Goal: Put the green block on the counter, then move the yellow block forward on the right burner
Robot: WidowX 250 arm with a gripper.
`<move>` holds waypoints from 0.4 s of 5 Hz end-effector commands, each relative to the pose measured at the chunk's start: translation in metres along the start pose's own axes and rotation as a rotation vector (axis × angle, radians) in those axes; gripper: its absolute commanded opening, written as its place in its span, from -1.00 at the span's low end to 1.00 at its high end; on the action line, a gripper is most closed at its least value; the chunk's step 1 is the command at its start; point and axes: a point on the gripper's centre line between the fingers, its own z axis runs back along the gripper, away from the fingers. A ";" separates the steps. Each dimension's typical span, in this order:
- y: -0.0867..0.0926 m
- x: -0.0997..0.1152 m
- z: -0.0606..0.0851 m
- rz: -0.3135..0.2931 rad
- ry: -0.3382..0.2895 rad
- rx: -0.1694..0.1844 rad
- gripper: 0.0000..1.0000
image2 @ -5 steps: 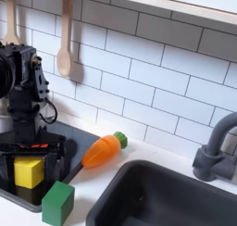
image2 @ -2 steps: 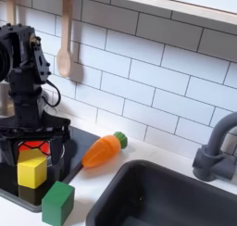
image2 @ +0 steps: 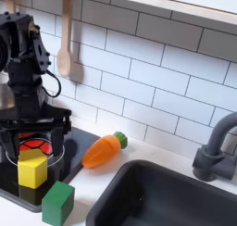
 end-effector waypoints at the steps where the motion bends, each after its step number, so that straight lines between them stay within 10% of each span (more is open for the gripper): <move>1: -0.002 -0.006 0.025 -0.005 -0.056 -0.042 1.00; 2: -0.006 -0.013 0.043 -0.024 -0.130 -0.094 1.00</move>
